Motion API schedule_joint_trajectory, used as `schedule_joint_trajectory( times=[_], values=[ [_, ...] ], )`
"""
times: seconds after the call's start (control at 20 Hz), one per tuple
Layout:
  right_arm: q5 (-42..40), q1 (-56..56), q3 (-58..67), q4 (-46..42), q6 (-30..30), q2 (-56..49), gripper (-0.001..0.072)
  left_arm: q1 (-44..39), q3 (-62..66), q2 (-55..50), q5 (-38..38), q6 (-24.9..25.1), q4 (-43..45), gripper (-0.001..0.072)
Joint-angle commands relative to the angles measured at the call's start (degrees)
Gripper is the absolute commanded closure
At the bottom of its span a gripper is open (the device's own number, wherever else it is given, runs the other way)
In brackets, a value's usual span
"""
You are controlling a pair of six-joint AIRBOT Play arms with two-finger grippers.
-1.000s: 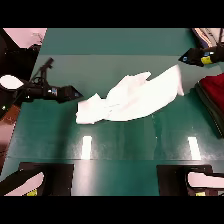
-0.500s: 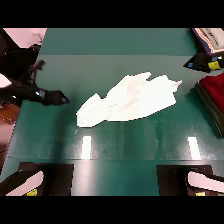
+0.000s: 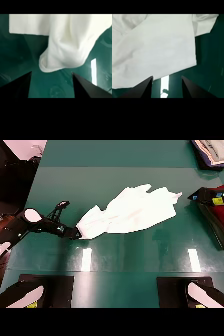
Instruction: Fold the shirts.
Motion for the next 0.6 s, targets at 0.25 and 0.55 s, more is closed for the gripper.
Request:
schedule_joint_trajectory(
  times=[0.25,0.55],
  values=[
    [-1.16,-0.26,-5.14,0.15,0.04,3.04,0.0300,-0.59,-1.68,-0.26,3.82,5.68,-6.62,0.0234],
    [3.41,-0.28,-5.20,-0.09,1.44,2.03,0.0300,-0.46,-0.04,-0.26,0.50,4.90,-10.69,0.0683]
  ],
)
